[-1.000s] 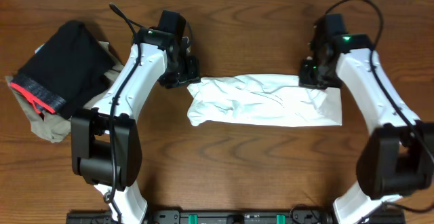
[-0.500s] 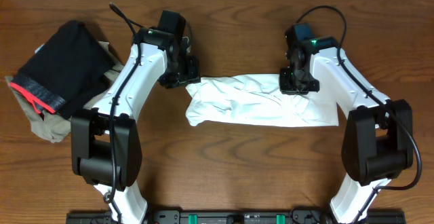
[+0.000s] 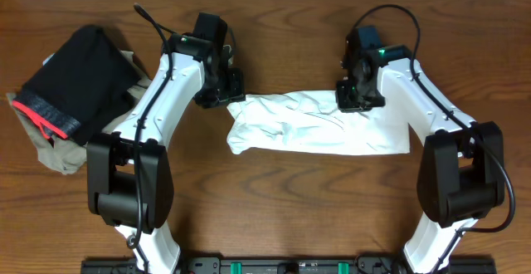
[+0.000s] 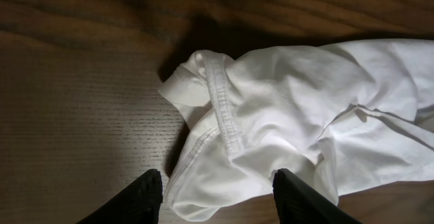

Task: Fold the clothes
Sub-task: 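Fold the right end leftward toward the center with the right gripper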

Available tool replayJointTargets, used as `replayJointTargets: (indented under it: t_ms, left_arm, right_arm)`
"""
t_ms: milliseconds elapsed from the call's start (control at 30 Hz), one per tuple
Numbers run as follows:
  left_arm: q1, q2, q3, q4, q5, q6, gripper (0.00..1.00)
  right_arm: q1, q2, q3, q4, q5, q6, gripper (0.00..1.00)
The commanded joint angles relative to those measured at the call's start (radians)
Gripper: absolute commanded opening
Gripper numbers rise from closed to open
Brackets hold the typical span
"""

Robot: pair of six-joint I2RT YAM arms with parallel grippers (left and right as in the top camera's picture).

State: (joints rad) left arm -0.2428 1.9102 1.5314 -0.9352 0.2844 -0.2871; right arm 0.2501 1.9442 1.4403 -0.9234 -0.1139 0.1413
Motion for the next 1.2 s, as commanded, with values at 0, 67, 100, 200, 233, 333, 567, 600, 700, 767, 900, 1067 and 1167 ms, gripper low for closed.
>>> replayJointTargets:
  t_ms: [0,67,100,200,233,333,567,600,700,767,900,1067,1167]
  left_arm:
    - [0.004,0.005,-0.011,-0.004,-0.009,0.013,0.56]
    - [0.004,0.005,-0.011,-0.004,-0.009,0.013,0.56]
    - [0.004,0.005,-0.011,-0.004,-0.009,0.014,0.56]
    - [0.004,0.005,-0.011,-0.004,-0.009,0.013,0.56]
    - [0.004,0.005,-0.011,-0.003,-0.009,0.014,0.56]
    - [0.004,0.005,-0.011,-0.002,-0.009,0.013,0.56]
    - [0.004,0.005,-0.011,-0.002,-0.009,0.014,0.56]
    - [0.004,0.005,-0.011,-0.002,-0.009,0.014,0.56]
    - [0.004,0.005,-0.012,-0.001,-0.009,0.014,0.56]
    - [0.004,0.005,-0.012,-0.001,-0.009,0.013,0.56]
    - [0.004,0.005,-0.012,-0.001,-0.009,0.013,0.56]
    - [0.004,0.005,-0.012,-0.002,-0.009,0.009,0.74]
    - [0.004,0.007,-0.012,-0.005,-0.008,-0.004,0.85]
  right_arm:
    - [0.017,0.015,-0.003,0.008,-0.271,-0.233,0.14]
    - [0.017,0.015,-0.003,0.005,-0.326,-0.274,0.19]
    - [0.017,0.015,-0.003,0.004,-0.325,-0.274,0.21]
    - [0.014,0.015,-0.003,0.000,-0.300,-0.273,0.25]
    - [0.014,0.015,-0.003,-0.005,-0.295,-0.273,0.26]
    - [0.011,0.015,-0.003,-0.020,-0.282,-0.273,0.27]
    - [0.010,0.010,-0.002,0.003,-0.069,-0.135,0.19]
    - [0.010,0.005,-0.002,0.017,-0.025,-0.097,0.20]
    - [0.010,-0.002,-0.002,0.072,0.001,-0.067,0.20]
    - [0.011,-0.001,-0.002,0.094,-0.025,-0.068,0.20]
    - [0.023,0.000,-0.023,0.085,-0.025,-0.068,0.20]
    - [0.049,0.013,-0.119,0.129,-0.017,-0.068,0.20]
    - [0.050,0.020,-0.186,0.160,-0.016,-0.068,0.21]
